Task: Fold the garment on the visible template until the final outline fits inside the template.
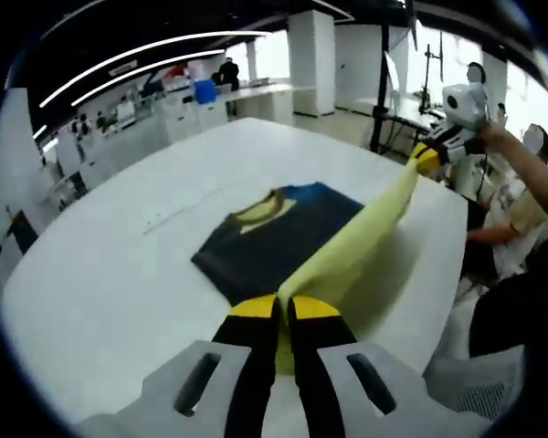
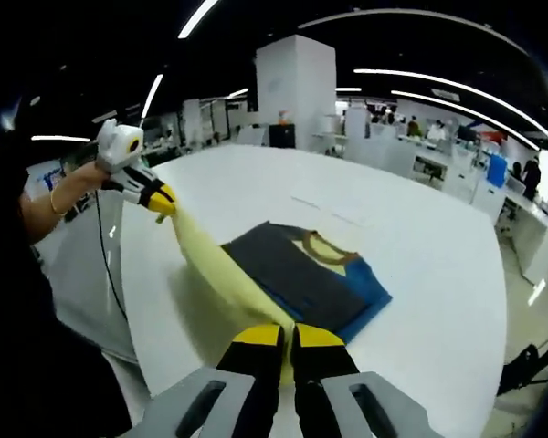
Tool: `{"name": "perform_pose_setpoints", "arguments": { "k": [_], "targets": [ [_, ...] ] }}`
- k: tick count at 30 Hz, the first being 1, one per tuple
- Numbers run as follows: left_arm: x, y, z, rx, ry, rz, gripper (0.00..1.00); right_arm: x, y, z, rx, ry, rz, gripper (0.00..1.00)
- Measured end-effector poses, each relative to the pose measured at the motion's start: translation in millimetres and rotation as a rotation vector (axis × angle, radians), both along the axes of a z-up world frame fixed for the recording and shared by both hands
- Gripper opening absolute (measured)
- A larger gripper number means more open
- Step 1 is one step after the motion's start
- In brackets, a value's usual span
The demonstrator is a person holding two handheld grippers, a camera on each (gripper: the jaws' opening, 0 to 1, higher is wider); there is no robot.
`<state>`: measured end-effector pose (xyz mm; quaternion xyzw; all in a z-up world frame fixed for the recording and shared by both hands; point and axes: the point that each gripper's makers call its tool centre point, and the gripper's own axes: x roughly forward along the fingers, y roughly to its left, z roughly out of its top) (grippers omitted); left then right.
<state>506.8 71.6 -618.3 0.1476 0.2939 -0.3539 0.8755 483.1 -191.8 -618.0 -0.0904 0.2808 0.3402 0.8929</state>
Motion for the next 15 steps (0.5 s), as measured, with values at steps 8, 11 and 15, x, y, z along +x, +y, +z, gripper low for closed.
{"name": "perform_pose_setpoints", "arguments": {
  "k": [8,11,15],
  "targets": [
    [31.5,-2,17.1,-0.04,-0.075,0.057,0.02,34,-3,15.6,-0.006,-0.081,-0.048,0.0],
    [40.4,-3,20.7,-0.044,-0.094,0.07,0.02,46,-4,19.6,-0.028,-0.111,-0.061,0.0],
    [55.4,-4,30.3,-0.037,-0.159,0.076,0.02,58,-5,24.6,-0.028,-0.137,-0.076,0.0]
  ]
}}
